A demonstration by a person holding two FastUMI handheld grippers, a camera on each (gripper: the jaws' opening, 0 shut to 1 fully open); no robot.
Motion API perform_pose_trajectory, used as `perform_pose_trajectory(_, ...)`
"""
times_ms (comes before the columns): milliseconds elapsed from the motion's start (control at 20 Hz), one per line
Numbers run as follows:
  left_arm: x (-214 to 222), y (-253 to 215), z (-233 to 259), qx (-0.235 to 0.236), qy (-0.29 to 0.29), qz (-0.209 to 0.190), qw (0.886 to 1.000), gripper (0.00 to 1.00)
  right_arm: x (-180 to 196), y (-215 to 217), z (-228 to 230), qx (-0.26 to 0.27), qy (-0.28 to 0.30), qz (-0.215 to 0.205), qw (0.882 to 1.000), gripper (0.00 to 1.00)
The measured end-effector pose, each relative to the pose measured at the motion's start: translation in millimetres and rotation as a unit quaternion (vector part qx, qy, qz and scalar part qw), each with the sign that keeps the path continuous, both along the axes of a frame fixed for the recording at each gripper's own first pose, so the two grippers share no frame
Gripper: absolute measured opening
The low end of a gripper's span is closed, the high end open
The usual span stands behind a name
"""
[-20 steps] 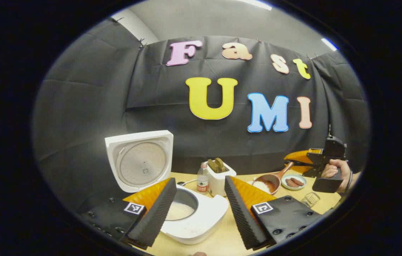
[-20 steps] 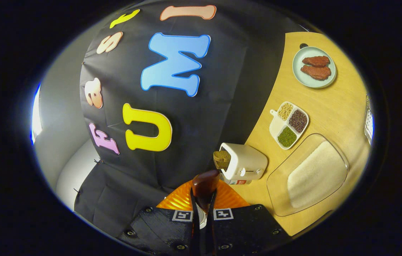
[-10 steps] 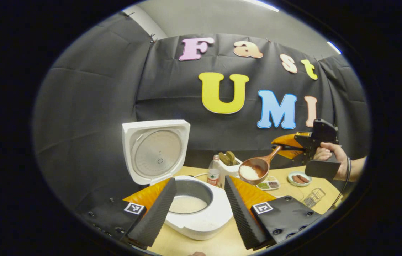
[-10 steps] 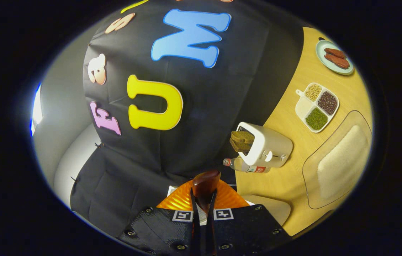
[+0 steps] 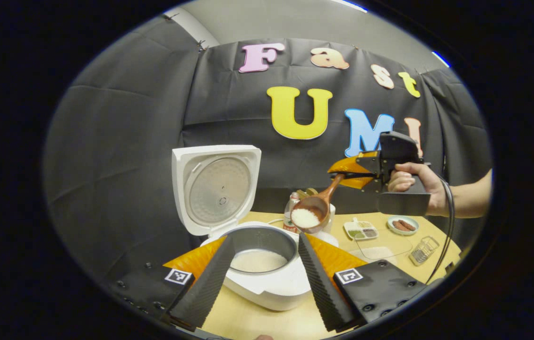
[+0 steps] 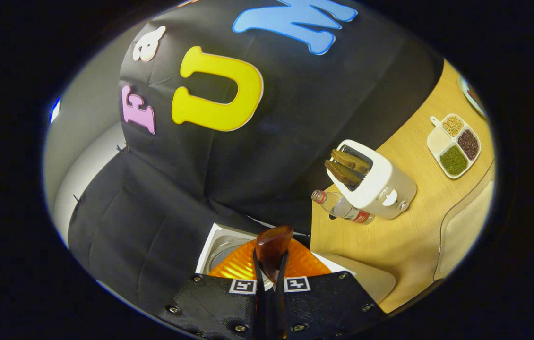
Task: Close the left gripper, press the button to open the rice cooker; take a wooden spoon from the chopstick holder with the right hand, scoop a spoonful of rice and pour it into the rice cooker, then put the wooden spoon back into the chopstick holder.
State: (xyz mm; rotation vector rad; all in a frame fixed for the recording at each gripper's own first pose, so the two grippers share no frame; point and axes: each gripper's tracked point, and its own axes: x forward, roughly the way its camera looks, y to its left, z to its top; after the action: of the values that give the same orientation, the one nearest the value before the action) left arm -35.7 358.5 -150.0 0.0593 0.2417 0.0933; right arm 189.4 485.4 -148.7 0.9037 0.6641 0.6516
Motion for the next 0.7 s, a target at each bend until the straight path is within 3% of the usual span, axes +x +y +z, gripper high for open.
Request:
perform_pose_trajectory(50, -0.9, 2.7, -2.9, 0.003, 0.004, 0.003, 1.000, 1.00, 2.4, 10.1, -0.6, -0.013, -0.011, 0.005, 1.000, 0.06)
perform_pose_trajectory(100, -0.8, 7.3, -3.9, 0.005, 0.005, 0.009, 1.000, 0.95, 4.7, 18.4, -0.7, -0.022, -0.022, 0.009, 0.999, 0.07)
perform_pose_trajectory(250, -6.4, 13.3, -7.1, -0.005, 0.005, 0.020, 1.000, 0.95, 4.2, 45.6, -6.4, -0.063, -0.048, 0.028, 0.996, 0.07)
perform_pose_trajectory(350, -6.7, 15.4, -7.0, -0.004, 0.005, 0.023, 1.000, 0.95, 3.3, 67.1, -12.1, -0.107, -0.079, 0.047, 0.990, 0.06)
perform_pose_trajectory(400, -7.5, 14.6, -6.5, -0.004, 0.004, 0.025, 1.000, 1.00, 1.9, 74.6, -16.4, -0.138, -0.102, 0.058, 0.983, 0.07)
perform_pose_trajectory(550, -7.7, 19.1, -5.8, -0.003, 0.001, 0.034, 0.999, 1.00, -8.5, 104.8, -25.2, -0.225, -0.185, 0.095, 0.952, 0.07)
perform_pose_trajectory(600, -7.9, 19.8, -4.8, -0.004, -0.001, 0.036, 0.999, 1.00, -14.9, 114.2, -26.1, -0.252, -0.219, 0.113, 0.936, 0.07)
perform_pose_trajectory(700, -6.9, 21.2, -1.8, -0.004, -0.003, 0.043, 0.999, 1.00, -26.4, 130.0, -25.7, -0.309, -0.294, 0.150, 0.892, 0.07)
